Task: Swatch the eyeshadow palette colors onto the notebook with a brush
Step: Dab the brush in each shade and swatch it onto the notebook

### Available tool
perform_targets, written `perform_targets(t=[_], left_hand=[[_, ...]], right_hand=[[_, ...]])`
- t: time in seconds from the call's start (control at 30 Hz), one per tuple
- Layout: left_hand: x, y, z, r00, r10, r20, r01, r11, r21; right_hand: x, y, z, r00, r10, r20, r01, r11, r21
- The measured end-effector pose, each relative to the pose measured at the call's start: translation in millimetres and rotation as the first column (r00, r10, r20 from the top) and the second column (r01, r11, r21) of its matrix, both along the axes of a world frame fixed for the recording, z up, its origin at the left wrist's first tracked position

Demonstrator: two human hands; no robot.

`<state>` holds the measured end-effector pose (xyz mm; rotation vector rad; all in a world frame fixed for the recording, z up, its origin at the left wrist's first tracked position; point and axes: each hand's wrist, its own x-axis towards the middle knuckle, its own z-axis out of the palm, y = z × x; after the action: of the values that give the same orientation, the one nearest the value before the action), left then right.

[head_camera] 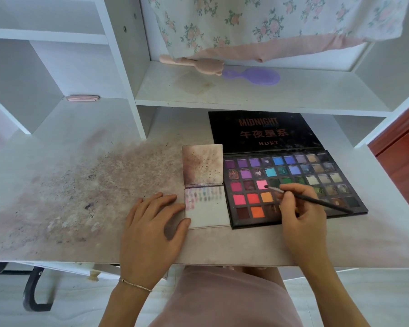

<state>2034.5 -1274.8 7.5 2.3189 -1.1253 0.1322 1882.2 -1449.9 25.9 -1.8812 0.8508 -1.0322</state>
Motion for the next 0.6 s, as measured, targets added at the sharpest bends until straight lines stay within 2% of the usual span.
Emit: perform_targets(t=[0.17, 0.4, 0.6], left_hand=[[-0.2, 0.2, 0.0, 1.000, 0.002, 0.005, -0.002, 1.000, 0.002], [-0.2, -0.4, -0.1, 1.000, 0.002, 0.011, -0.002, 1.000, 0.000], [-0.1, -0.8, -0.5, 1.000, 0.001, 0.017, -0.001, 1.000, 0.006]], right_hand=[[-7.4, -8.3, -4.6, 0.993, -0.030, -0.116, 0.029, 1.000, -0.013], [-5.8, -7.9, -5.0, 0.983, 0.002, -0.184, -0.007, 1.000, -0.026], [-6.9, -7.3, -3.2, 0.985, -0.018, -0.170, 0.016, 1.000, -0.012]])
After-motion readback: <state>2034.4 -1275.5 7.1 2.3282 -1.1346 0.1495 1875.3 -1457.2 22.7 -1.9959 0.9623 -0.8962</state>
